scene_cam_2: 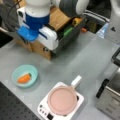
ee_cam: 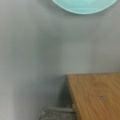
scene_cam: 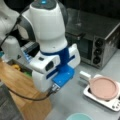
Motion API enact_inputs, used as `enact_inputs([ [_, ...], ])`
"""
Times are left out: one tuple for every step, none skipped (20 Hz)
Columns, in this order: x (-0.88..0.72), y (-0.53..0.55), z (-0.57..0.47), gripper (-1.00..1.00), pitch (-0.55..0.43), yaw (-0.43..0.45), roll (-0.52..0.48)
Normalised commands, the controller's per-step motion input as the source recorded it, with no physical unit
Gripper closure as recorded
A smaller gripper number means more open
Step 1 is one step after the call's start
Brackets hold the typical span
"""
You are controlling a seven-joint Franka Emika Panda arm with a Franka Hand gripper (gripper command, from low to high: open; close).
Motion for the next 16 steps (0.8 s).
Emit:
enact_inputs([
  [0.3, -0.21, 0.06, -1.0, 0.209, 0.157, -0.139],
  [0.29, -0.21, 0.05, -1.0, 0.203, 0.152, -0.126],
  [0.3, -0.22, 0.03, -1.0, 0.191, 0.159, -0.124],
  [0.32, -0.24, 0.01, -1.0, 0.175, 0.167, -0.113],
  [0.33, -0.24, 0.0, -1.0, 0.169, 0.165, -0.105],
  [0.34, -0.25, -0.01, -1.0, 0.156, 0.17, -0.096],
  [0.36, -0.25, -0.03, -1.0, 0.142, 0.173, -0.089],
  [0.37, -0.27, -0.05, -1.0, 0.138, 0.178, -0.077],
  [0.39, -0.26, -0.06, -1.0, 0.138, 0.181, -0.06],
  [0.4, -0.26, -0.08, -1.0, 0.143, 0.177, -0.041],
  [0.41, -0.25, -0.09, -1.0, 0.154, 0.173, -0.013],
  [0.42, -0.24, -0.1, -1.0, 0.175, 0.155, 0.009],
  [0.43, -0.24, -0.12, -1.0, 0.18, 0.134, 0.015],
  [0.42, -0.22, -0.11, -1.0, 0.18, 0.114, 0.02],
  [0.4, -0.2, -0.09, -1.0, 0.177, 0.092, 0.025],
  [0.39, -0.18, -0.07, -1.0, 0.163, 0.074, 0.032],
])
